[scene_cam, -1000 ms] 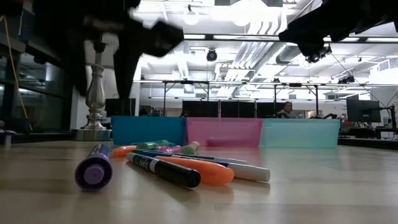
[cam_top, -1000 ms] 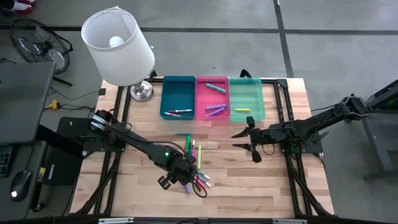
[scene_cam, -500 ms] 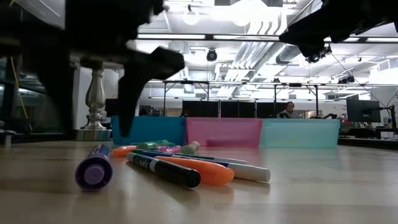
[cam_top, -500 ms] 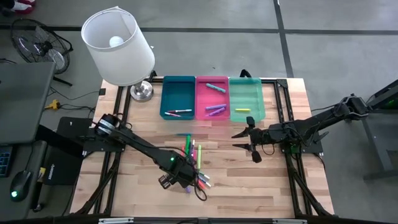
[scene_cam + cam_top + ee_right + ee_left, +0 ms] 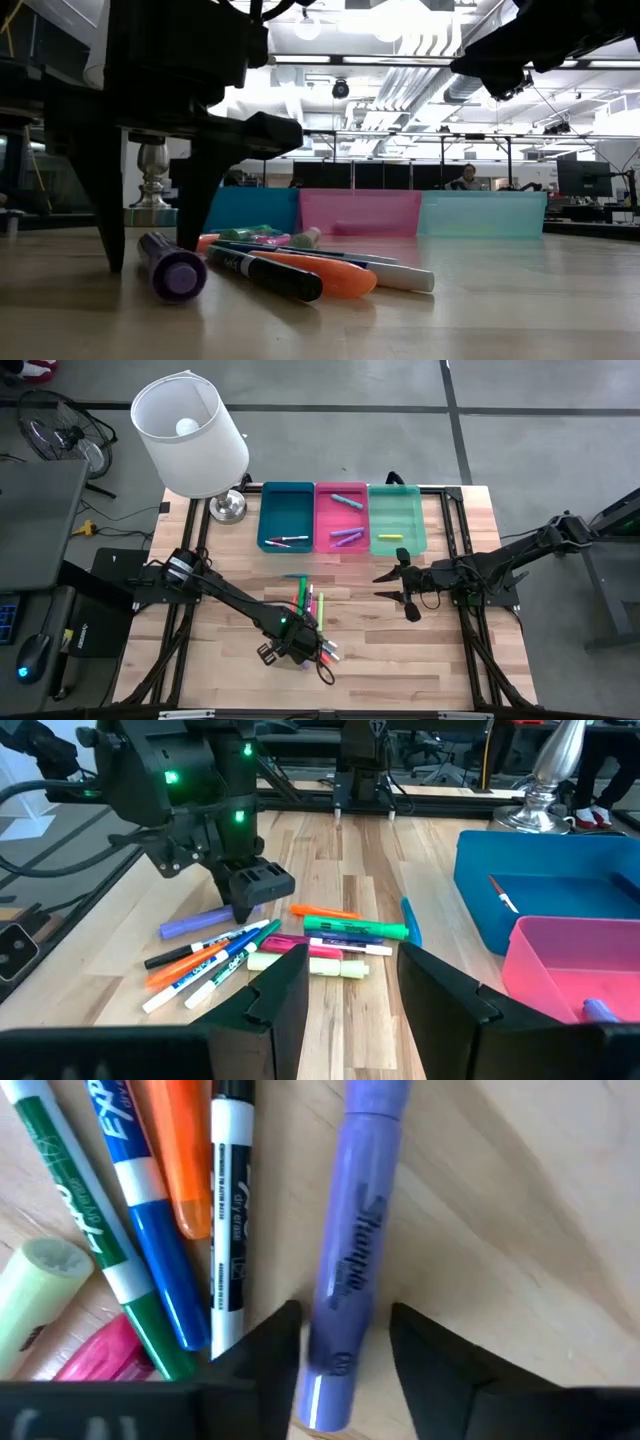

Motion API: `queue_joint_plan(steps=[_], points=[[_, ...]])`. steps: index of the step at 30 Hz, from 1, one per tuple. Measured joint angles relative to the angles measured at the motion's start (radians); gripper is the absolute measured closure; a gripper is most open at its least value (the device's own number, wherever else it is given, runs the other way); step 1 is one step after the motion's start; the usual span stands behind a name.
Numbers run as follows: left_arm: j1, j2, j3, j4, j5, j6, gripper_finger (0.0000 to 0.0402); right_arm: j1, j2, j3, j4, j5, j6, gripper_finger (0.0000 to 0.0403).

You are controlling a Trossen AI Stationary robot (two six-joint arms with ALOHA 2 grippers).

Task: Pick & Place Markers
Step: Put the violet highlighter into the pink bin

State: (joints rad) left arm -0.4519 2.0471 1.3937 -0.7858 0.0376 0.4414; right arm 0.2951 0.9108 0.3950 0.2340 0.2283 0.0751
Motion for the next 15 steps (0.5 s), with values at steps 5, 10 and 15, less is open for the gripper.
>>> queue_joint_plan(steps=[5, 10, 15], points=[[0.0, 0.004, -0.001, -0.016, 0.002, -0.005, 0.0325, 0.0, 0.0, 0.0, -0.007, 0.0, 0.0, 0.0261], [0.0, 0.005, -0.002, -0.017, 0.002, -0.047, 0.0344, 0.0, 0.0, 0.0, -0.006, 0.005, 0.0, 0.0261], [0.0, 0.005, -0.003, -0.016, 0.006, -0.067, 0.0344, 0.0, 0.0, 0.0, -0.006, 0.005, 0.016, 0.0261]])
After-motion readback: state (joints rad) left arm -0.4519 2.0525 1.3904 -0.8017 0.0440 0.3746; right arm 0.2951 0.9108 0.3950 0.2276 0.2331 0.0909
